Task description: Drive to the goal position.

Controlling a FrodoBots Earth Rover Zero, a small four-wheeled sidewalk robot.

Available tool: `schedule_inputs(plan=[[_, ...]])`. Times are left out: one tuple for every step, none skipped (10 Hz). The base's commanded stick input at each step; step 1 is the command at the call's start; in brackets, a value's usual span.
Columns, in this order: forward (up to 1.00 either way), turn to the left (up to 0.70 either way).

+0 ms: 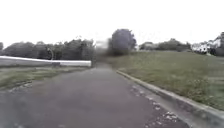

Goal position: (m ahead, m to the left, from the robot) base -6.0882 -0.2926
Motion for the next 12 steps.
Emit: schedule_inputs(plan=[[0.7,0.0],[0.7,0.0],[0.7,0.0],[0.7,0.11],[0.7,0.23],[0.7,0.27],[0.7,0.27],[0.0,0.45],[0.0,0.45],[0.0,0.45],[0.3,0.0],[0.6,0.0]])
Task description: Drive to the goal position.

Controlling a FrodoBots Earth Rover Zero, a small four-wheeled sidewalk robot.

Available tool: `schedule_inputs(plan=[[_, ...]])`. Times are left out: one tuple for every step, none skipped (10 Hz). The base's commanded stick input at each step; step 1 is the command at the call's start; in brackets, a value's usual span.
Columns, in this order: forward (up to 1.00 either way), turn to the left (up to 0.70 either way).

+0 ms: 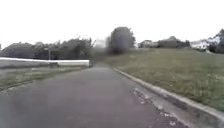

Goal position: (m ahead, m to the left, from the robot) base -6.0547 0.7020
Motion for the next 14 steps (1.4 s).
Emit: schedule_inputs(plan=[[0.7,0.0],[0.7,0.0],[0.7,0.0],[0.7,0.0],[0.7,0.0],[0.7,0.0],[0.7,0.0],[0.7,0.0],[0.7,0.0],[0.7,0.0],[0.7,0.0],[0.7,0.0],[0.7,0.0],[0.7,0.0]])
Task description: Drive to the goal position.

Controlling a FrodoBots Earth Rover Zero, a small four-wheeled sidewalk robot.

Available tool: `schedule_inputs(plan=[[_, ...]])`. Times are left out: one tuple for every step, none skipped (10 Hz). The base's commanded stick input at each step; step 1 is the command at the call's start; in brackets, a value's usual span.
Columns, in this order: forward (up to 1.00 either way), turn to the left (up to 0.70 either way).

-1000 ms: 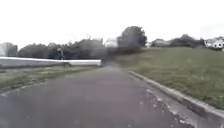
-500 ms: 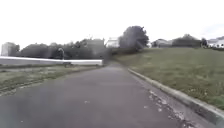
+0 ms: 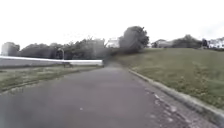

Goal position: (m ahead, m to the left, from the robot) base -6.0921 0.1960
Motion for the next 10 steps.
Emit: schedule_inputs(plan=[[0.7,0.0],[0.7,0.0],[0.7,0.0],[0.7,0.0],[0.7,0.0],[0.7,0.0],[0.7,0.0],[0.7,0.0],[0.7,0.0],[0.7,0.0]])
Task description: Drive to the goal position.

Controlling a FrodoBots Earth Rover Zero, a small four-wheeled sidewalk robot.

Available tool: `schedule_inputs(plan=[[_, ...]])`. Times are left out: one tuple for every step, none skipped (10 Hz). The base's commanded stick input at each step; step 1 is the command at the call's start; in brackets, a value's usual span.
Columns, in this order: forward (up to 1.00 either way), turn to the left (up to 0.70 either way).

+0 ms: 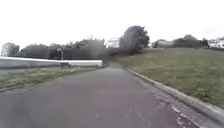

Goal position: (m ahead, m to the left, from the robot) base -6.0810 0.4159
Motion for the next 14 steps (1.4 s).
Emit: schedule_inputs(plan=[[0.7,0.0],[0.7,0.0],[0.7,0.0],[0.7,0.0],[0.7,0.0],[0.7,0.0],[0.7,0.0],[0.7,0.0],[0.7,0.0],[0.7,0.0],[0.7,0.0],[0.7,0.0],[0.7,0.0],[0.7,0.0]])
